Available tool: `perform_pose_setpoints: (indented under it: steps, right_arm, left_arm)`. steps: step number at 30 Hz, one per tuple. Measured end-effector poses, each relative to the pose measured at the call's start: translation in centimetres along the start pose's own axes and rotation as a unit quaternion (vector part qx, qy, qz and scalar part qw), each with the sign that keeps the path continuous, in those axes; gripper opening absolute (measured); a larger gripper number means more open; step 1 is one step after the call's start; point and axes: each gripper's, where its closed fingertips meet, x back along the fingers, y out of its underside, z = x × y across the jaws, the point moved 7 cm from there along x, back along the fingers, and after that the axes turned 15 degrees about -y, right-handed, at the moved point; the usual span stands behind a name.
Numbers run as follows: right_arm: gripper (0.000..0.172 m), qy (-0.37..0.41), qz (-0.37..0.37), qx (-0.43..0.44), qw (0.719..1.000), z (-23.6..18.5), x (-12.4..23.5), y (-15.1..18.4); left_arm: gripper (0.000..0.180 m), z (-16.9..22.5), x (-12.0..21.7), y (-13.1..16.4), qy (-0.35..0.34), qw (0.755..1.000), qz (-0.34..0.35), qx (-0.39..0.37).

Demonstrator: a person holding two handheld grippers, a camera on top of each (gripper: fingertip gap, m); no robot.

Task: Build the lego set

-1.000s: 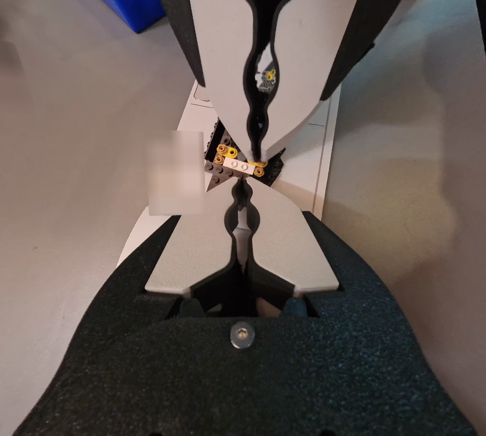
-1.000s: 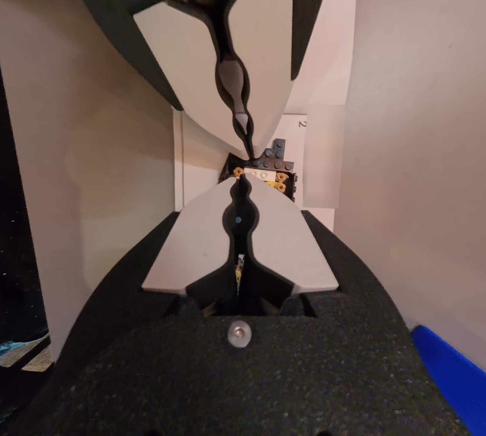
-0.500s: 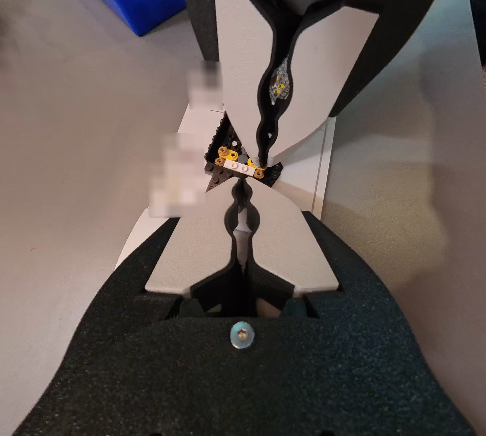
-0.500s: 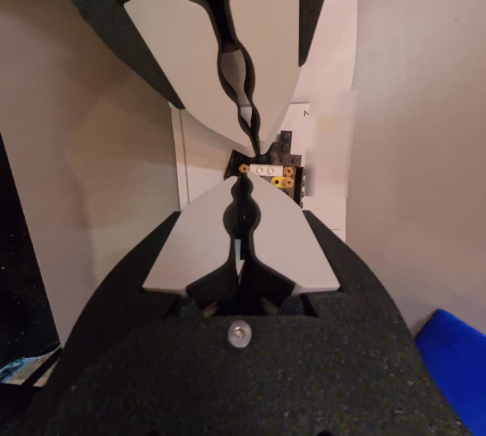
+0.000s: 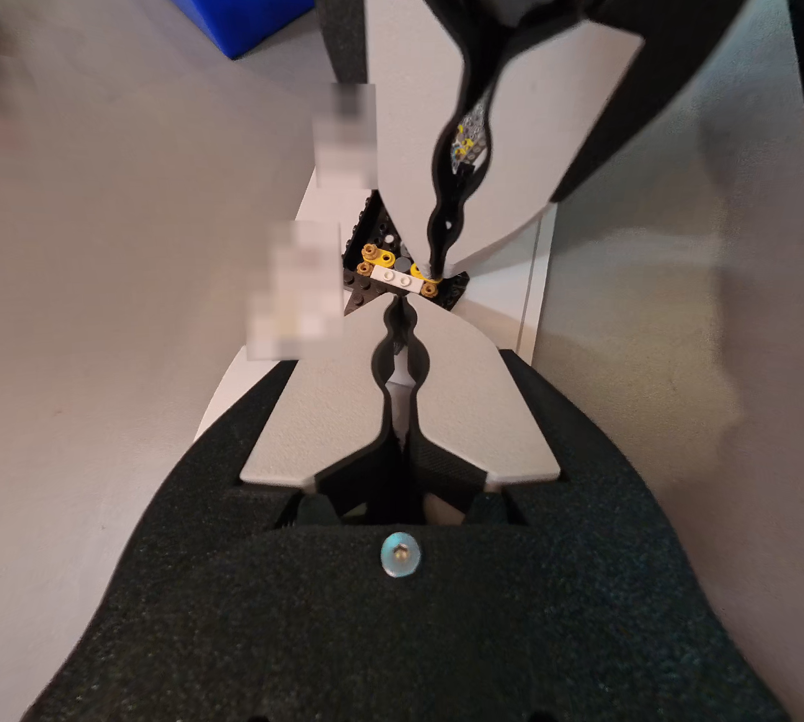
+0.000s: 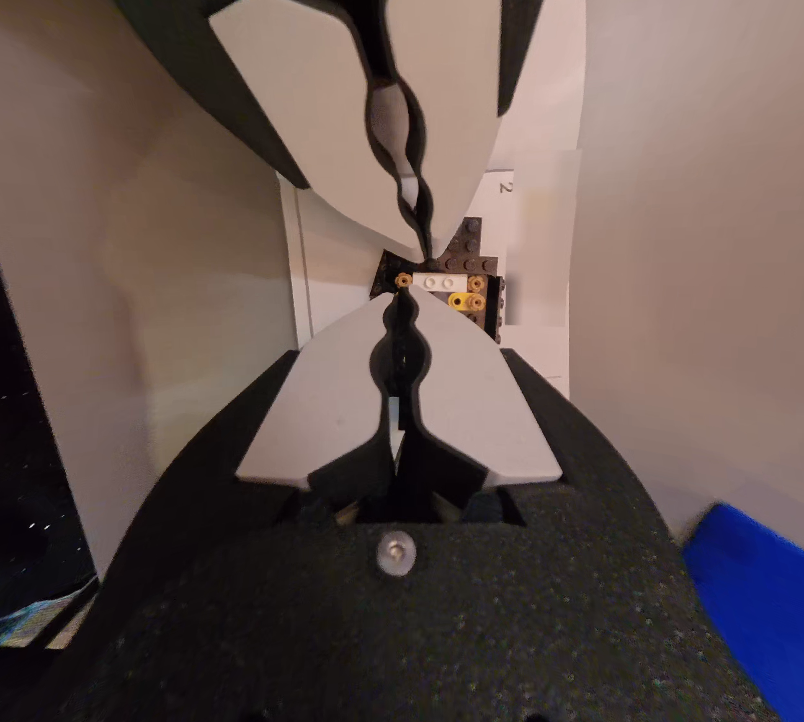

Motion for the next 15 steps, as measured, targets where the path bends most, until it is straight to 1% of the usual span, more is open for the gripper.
perform_pose_setpoints:
  steps: [3,4,6,7,9,11,12,14,15]
  right_arm:
    - [0.0,-0.066,0.051,-0.031,0.996,0.8,0.7,0.3]
    - [0.0,-0.07,0.067,-0.029,0.995,1.1,1.2,0.2]
    - [0.001,-0.047,0.075,-0.015,0.996,1.7,1.9,0.1]
    - [0.017,-0.055,0.069,-0.013,0.996,1.6,1.9,0.2]
    - [0.015,-0.078,0.06,-0.013,0.995,1.3,1.5,0.2]
    - [0.006,-0.073,0.051,-0.001,0.996,1.3,1.1,0.3]
    - [0.004,-0.072,0.042,0.003,0.996,1.3,0.8,0.4]
    - [0.006,-0.074,0.027,0.001,0.997,1.2,0.5,0.6]
    - [0.012,-0.069,0.027,0.003,0.997,1.1,0.6,0.6]
  left_arm:
    - [0.0,0.0,0.0,0.1,-0.004,1.0,-0.003,-0.009]
    - [0.0,0.0,0.0,0.1,-0.004,1.0,-0.003,-0.009]
    - [0.0,0.0,0.0,0.1,-0.002,1.0,-0.005,-0.008]
    - [0.0,0.0,0.0,0.1,-0.003,1.0,-0.005,-0.01]
    - [0.0,0.0,0.0,0.0,-0.004,1.0,-0.005,-0.012]
    - [0.0,0.0,0.0,0.0,-0.004,1.0,-0.005,-0.013]
    - [0.0,0.1,0.0,0.0,-0.004,1.0,-0.005,-0.013]
    - [0.001,0.1,0.0,0.0,-0.004,1.0,-0.003,-0.012]
    - [0.002,0.1,0.0,-0.1,-0.003,1.0,-0.003,-0.011]
